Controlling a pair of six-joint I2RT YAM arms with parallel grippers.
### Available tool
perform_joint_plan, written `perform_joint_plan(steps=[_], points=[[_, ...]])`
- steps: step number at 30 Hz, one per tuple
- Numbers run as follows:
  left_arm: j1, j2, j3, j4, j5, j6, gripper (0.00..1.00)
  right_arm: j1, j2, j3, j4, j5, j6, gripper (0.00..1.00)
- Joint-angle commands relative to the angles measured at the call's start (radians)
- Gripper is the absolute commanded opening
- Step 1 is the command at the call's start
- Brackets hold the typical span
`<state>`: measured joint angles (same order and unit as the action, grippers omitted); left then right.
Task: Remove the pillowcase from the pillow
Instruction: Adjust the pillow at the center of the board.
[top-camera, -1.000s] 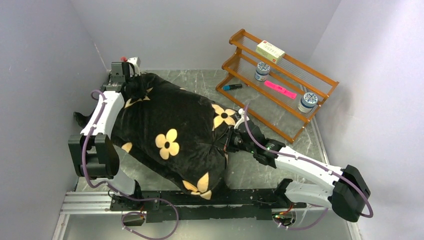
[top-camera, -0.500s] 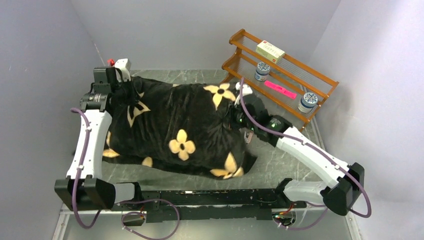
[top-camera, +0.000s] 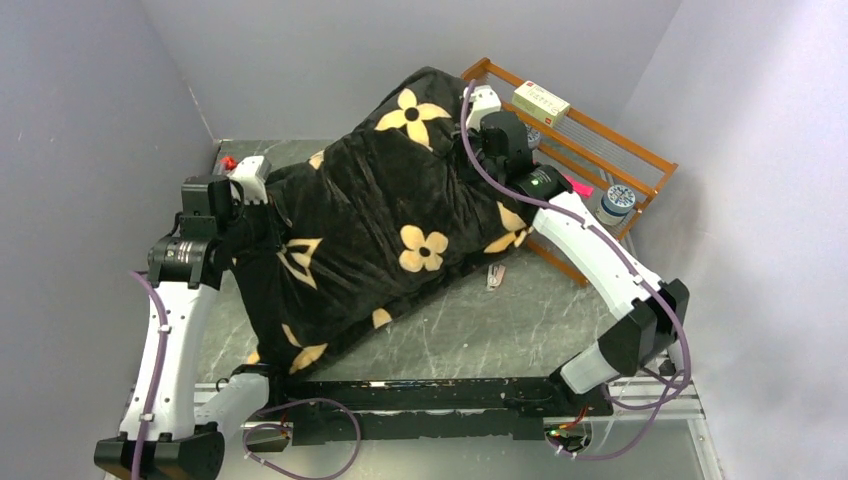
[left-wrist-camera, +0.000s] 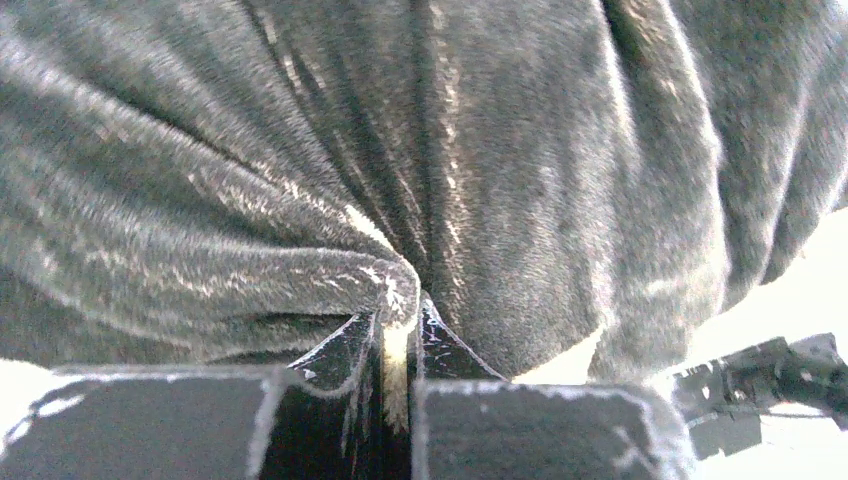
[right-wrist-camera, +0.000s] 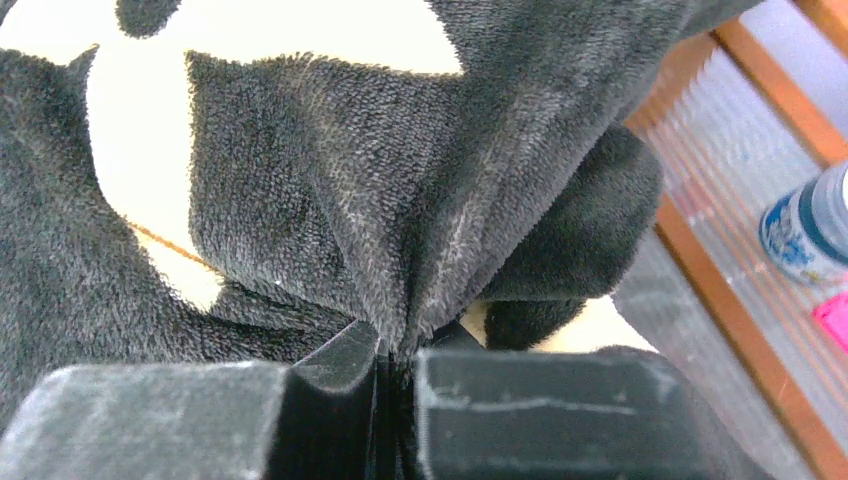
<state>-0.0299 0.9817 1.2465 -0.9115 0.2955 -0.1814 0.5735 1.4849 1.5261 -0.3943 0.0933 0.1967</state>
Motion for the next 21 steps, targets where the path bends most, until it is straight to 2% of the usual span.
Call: perform_joint_plan(steps=[1,7,11,16,21], points=[[-0.073,-0.057,0.023,0.114,0.355,-0.042,0.05,0.019,0.032,0.145,0.263,-0.132,-0.061,0.0],[-0.125,-0.105,0.05,0.148,0.52,-0.029,0.05,0.019,0.142,0.254,0.295,-0.161,-0.116,0.0],[-0.145,-0.148,0.033,0.203,0.638,-0.031,0.05,0.021,0.2,0.287,0.333,-0.249,-0.103,0.0],[-0.149,-0.178,-0.066,0.224,0.591,-0.027,0.05,0.031,0.279,0.304,0.381,-0.347,-0.081,0.0],[-0.149,-0.207,-0.18,0.244,0.553,-0.033,0.05,0.086,0.406,0.39,0.33,-0.382,-0.11,0.0]])
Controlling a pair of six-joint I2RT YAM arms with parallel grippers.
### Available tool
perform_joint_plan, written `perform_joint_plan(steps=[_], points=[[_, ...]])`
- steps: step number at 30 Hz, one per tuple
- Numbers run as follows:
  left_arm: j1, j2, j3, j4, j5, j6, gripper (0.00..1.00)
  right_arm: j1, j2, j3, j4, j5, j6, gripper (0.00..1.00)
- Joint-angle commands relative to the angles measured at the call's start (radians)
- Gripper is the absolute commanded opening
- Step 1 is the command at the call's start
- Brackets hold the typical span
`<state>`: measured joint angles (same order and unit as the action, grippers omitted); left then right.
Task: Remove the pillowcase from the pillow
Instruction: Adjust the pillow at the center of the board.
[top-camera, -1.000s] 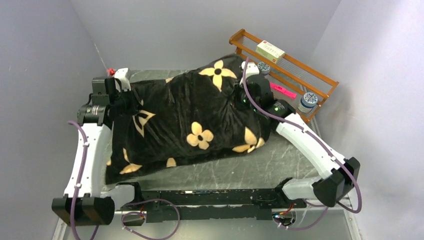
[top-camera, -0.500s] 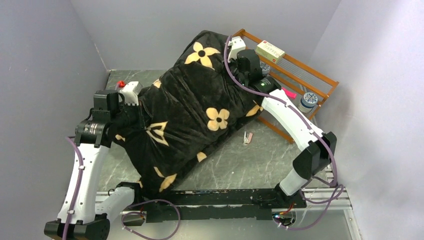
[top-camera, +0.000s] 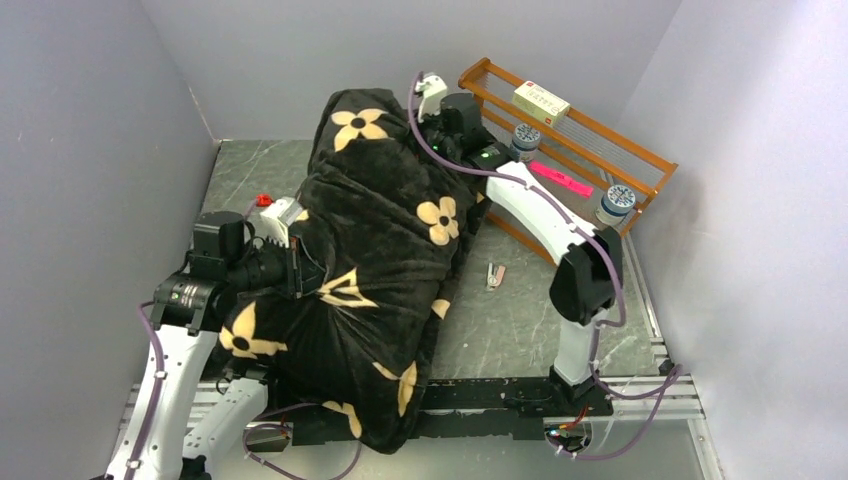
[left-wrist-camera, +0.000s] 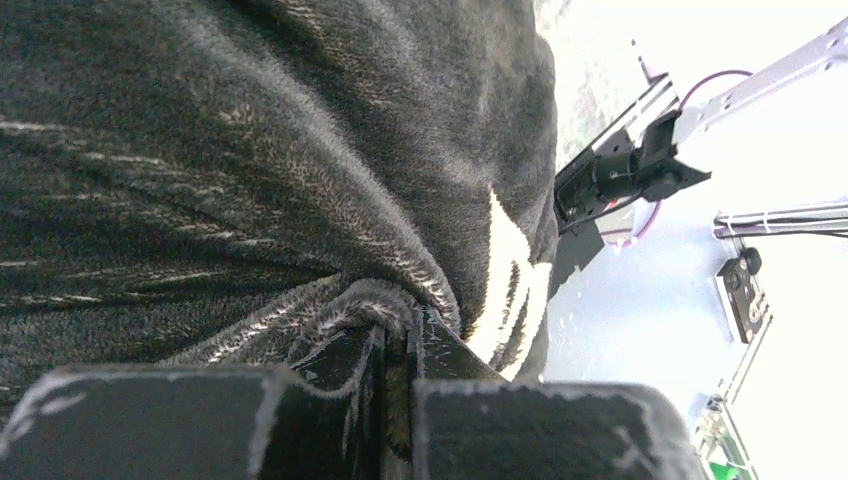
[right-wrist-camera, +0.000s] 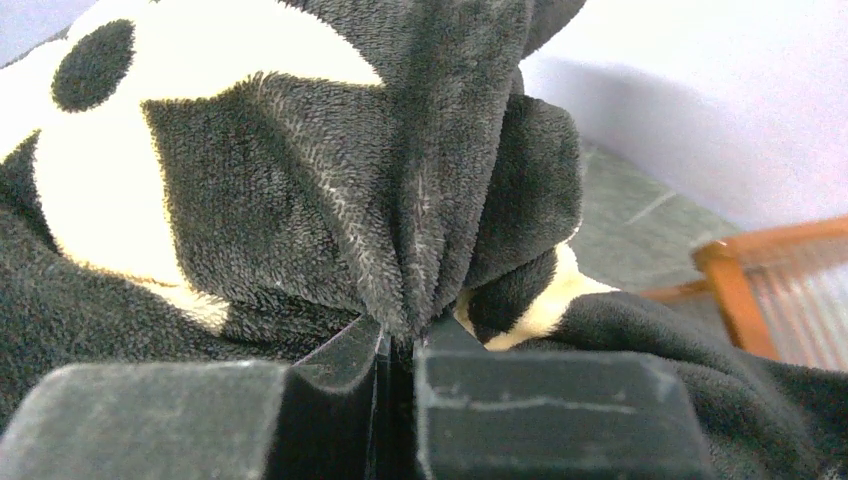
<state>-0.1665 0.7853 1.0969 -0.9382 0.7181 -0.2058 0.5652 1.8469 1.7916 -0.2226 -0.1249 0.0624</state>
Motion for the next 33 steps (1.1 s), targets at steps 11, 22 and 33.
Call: perform_joint_plan(steps=[11,22,33], points=[[-0.012,-0.005,-0.005,0.216,-0.212,-0.017,0.42,0.148,0.233,0.309,-0.022,-0.19,-0.001,0.44],[-0.011,0.088,0.114,0.236,-0.502,-0.069,0.87,0.076,-0.122,-0.116,0.032,-0.099,0.124,0.85],[0.002,0.384,0.332,0.286,-0.601,-0.035,0.96,-0.007,-0.496,-0.639,0.167,-0.052,0.454,0.99]])
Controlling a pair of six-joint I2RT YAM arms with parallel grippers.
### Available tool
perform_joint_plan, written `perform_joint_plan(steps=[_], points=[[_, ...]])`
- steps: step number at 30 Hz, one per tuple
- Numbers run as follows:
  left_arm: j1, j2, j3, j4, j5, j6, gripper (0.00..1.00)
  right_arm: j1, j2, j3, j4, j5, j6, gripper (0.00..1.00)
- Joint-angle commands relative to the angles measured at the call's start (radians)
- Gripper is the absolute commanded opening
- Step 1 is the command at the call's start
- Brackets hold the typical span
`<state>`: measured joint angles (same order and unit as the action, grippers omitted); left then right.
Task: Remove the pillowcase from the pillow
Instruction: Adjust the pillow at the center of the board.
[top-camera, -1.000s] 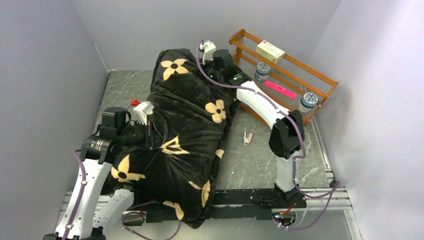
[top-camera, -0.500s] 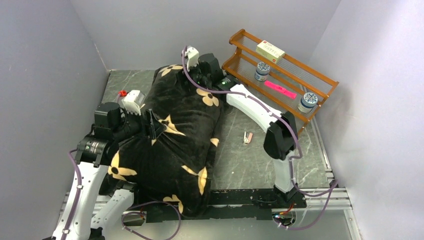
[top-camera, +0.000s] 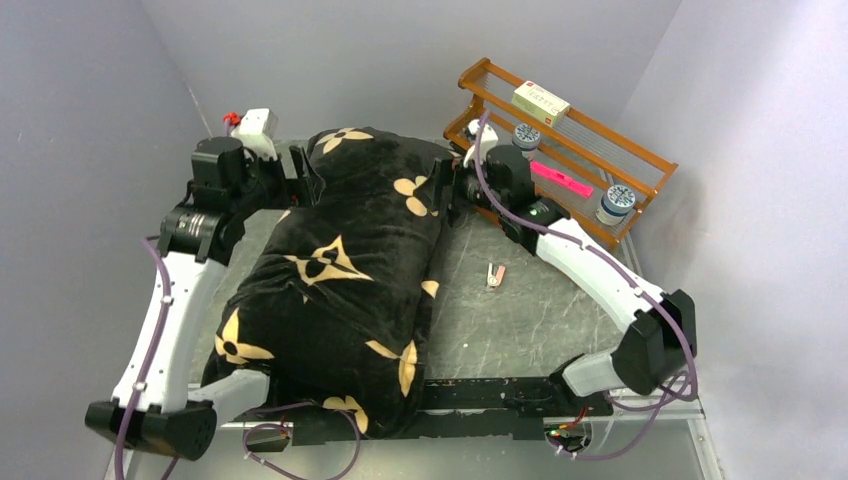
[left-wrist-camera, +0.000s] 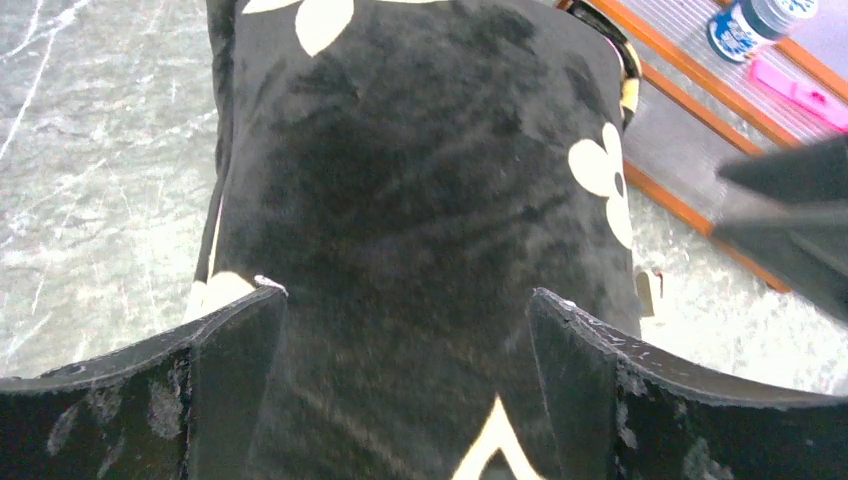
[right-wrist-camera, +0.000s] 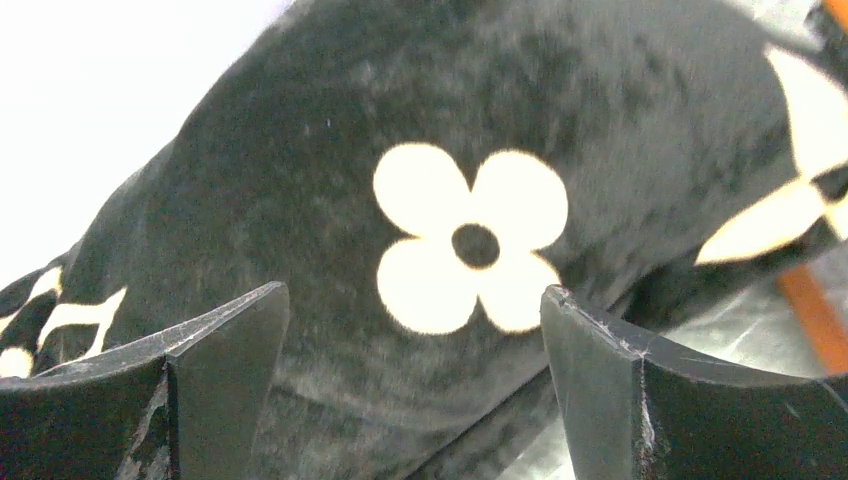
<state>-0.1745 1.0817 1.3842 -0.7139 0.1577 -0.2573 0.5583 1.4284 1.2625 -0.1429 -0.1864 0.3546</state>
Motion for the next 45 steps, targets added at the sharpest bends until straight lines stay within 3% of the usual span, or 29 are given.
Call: perform_joint_plan(steps=[1,4,8,14,23,27,29,33,35,37,45], points=[[0.017,0.114,0.039,0.079,-0.034,0.022,0.96,-0.004,-0.096,-0.146,0.097,0.002,0.193,0.99],[0.061,0.207,0.035,0.117,0.015,0.031,0.96,-0.012,-0.139,-0.234,0.136,-0.024,0.283,1.0],[0.166,0.328,0.077,0.121,0.197,0.01,0.96,-0.012,-0.17,-0.338,0.234,-0.063,0.415,1.0],[0.201,0.44,0.084,0.126,0.354,0.028,0.94,-0.005,-0.092,-0.393,0.34,-0.175,0.535,1.0],[0.201,0.447,-0.121,0.162,0.517,0.048,0.88,0.081,0.077,-0.368,0.432,-0.257,0.559,0.99],[0.2,0.395,-0.258,0.226,0.591,0.027,0.77,0.121,0.132,-0.337,0.458,-0.291,0.528,0.8],[0.199,0.355,-0.305,0.24,0.609,0.02,0.68,0.142,0.167,-0.274,0.424,-0.328,0.475,0.63],[0.2,0.294,-0.311,0.25,0.649,-0.001,0.35,0.161,0.195,-0.191,0.382,-0.351,0.425,0.21],[0.199,0.265,-0.291,0.238,0.658,-0.002,0.23,0.161,0.199,-0.145,0.349,-0.353,0.393,0.04],[0.2,0.238,-0.268,0.222,0.653,-0.006,0.07,0.161,0.205,-0.083,0.288,-0.34,0.345,0.0],[0.199,0.112,-0.159,0.196,0.611,-0.078,0.05,0.137,0.289,0.328,-0.04,-0.237,0.095,0.0]])
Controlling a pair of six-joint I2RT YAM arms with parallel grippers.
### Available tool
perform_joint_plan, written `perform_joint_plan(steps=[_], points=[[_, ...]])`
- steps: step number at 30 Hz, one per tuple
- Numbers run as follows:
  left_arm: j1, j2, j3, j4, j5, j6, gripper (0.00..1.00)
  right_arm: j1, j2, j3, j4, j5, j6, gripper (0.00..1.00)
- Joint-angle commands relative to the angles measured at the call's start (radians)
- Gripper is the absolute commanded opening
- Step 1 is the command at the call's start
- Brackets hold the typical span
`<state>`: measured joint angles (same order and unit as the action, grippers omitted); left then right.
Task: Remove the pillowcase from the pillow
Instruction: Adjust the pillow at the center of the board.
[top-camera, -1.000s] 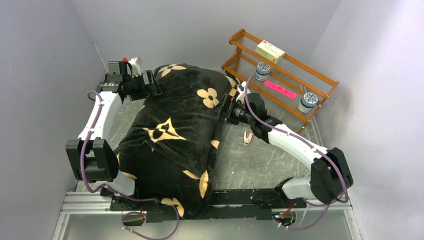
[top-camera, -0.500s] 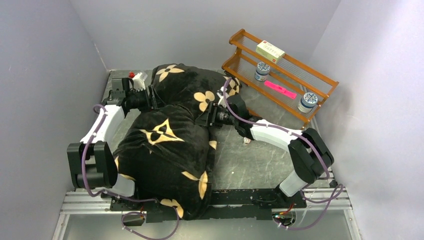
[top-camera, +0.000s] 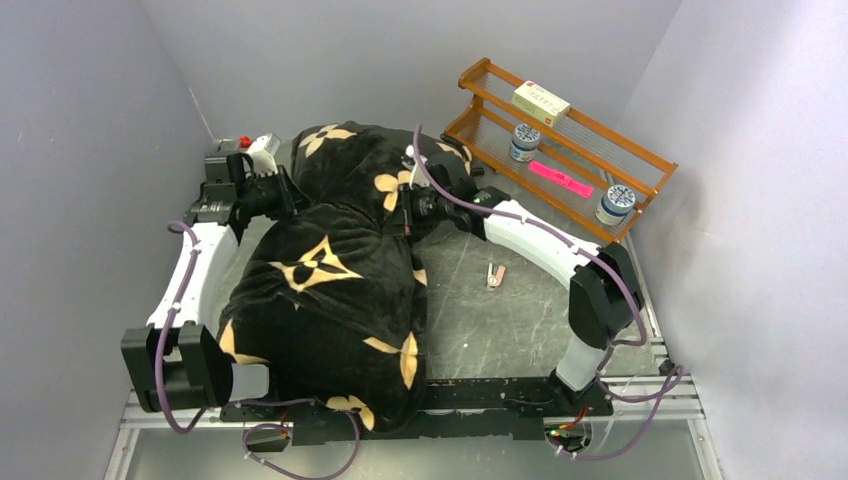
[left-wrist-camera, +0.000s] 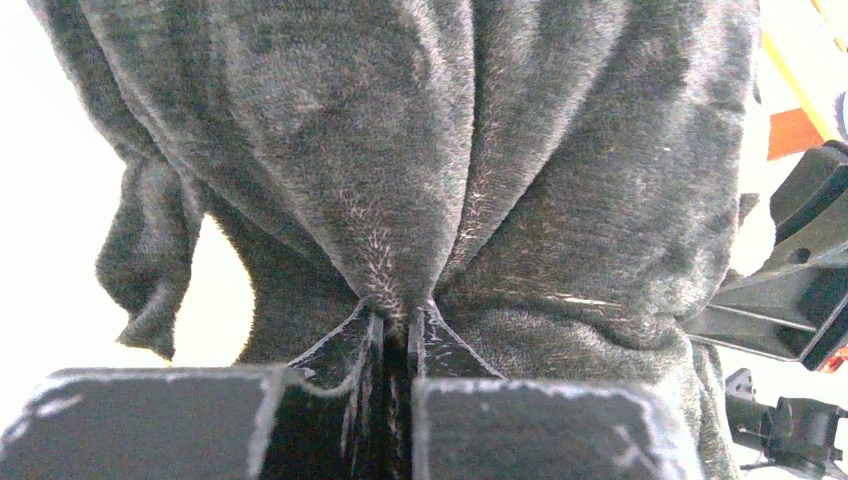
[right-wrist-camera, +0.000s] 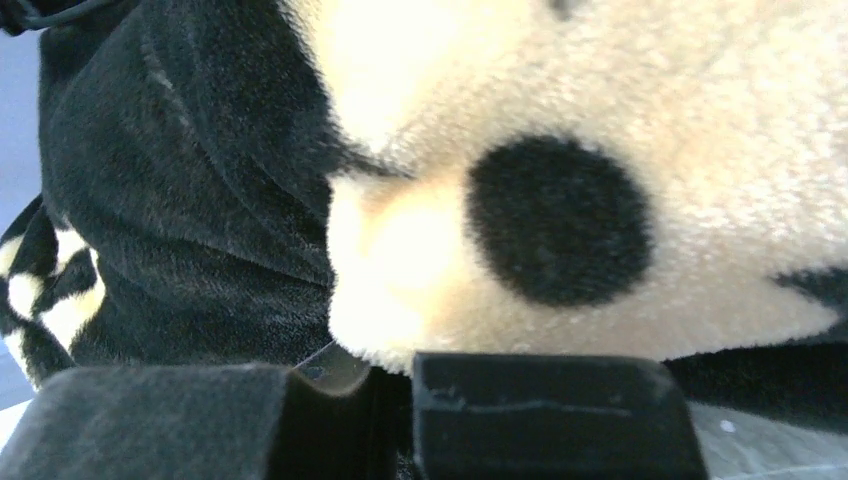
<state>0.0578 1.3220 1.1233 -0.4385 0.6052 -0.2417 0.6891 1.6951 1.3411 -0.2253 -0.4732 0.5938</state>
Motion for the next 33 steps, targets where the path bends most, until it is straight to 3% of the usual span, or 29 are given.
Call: perform_joint_plan(steps=[1,8,14,20,21,25,29,33], points=[[-0.033,-0.143,0.127,-0.093,0.156,-0.093,0.05,0.001,0.041,0.299,0.015,0.064,-0.169,0.0],[-0.032,-0.219,0.293,-0.176,0.066,-0.112,0.05,-0.023,0.2,0.64,-0.11,0.072,-0.25,0.0],[-0.033,-0.252,0.252,-0.079,0.119,-0.214,0.05,-0.052,0.349,0.909,-0.176,0.107,-0.3,0.0],[-0.032,-0.253,0.189,-0.032,0.092,-0.231,0.05,-0.07,0.409,0.949,-0.127,0.095,-0.319,0.0],[-0.033,-0.252,0.169,-0.024,0.074,-0.231,0.05,-0.072,0.409,0.934,-0.119,0.097,-0.319,0.04],[-0.033,-0.235,0.06,0.01,0.004,-0.236,0.05,-0.082,0.397,0.857,-0.104,0.104,-0.317,0.4],[-0.033,-0.234,-0.041,0.047,-0.115,-0.236,0.05,-0.113,0.311,0.733,-0.083,0.084,-0.261,0.69],[-0.032,-0.224,-0.115,0.085,-0.167,-0.236,0.05,-0.14,0.131,0.491,-0.037,0.118,-0.253,0.86]])
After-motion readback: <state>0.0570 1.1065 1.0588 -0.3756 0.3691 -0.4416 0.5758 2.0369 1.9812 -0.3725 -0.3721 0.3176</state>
